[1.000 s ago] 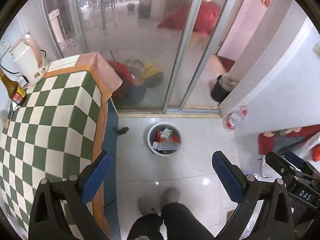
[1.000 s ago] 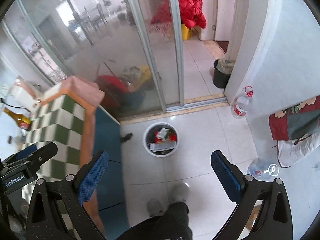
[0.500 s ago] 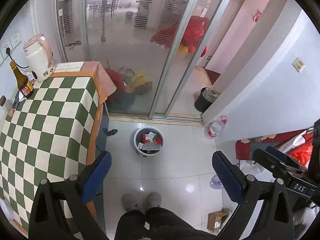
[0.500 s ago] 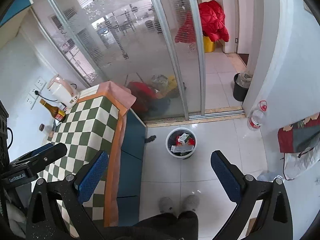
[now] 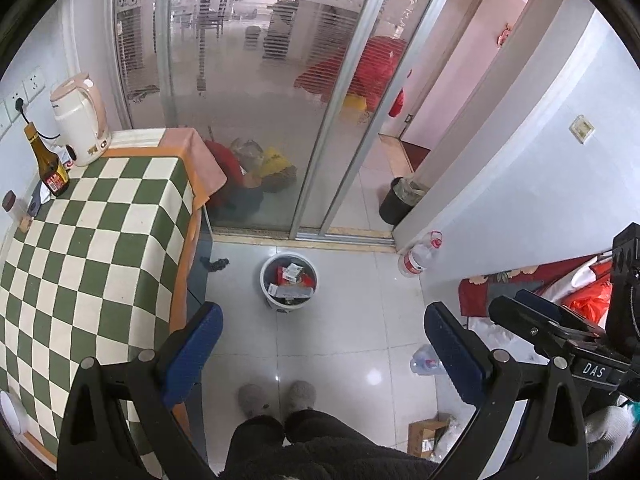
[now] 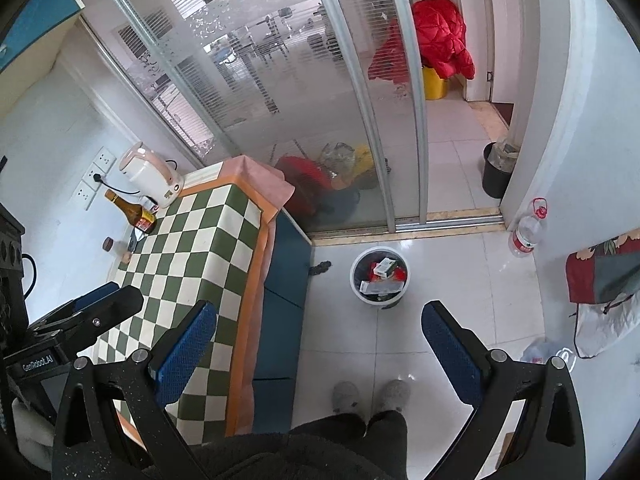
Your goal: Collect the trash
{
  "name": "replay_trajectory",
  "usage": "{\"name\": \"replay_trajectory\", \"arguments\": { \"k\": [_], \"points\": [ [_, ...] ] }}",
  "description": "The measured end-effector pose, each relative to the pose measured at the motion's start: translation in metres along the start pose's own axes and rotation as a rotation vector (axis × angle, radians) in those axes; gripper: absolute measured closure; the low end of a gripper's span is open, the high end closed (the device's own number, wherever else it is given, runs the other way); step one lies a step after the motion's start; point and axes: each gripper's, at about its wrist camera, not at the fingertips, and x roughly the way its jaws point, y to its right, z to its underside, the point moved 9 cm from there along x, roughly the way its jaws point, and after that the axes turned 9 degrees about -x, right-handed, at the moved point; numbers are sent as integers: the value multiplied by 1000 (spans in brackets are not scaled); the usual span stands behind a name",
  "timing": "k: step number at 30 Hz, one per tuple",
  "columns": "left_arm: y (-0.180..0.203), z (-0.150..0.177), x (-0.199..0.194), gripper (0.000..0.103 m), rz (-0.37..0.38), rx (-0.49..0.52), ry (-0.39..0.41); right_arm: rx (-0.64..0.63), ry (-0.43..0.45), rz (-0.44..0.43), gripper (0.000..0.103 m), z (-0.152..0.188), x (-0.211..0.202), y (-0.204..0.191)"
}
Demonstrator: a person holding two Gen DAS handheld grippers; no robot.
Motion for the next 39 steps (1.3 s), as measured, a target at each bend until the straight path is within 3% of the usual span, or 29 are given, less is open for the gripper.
{"name": "replay_trajectory", "arguments": {
  "k": [39],
  "points": [
    [4, 2, 5, 0, 13, -32, -45, -32, -56, -79, 0, -17, 17, 3]
  ]
}}
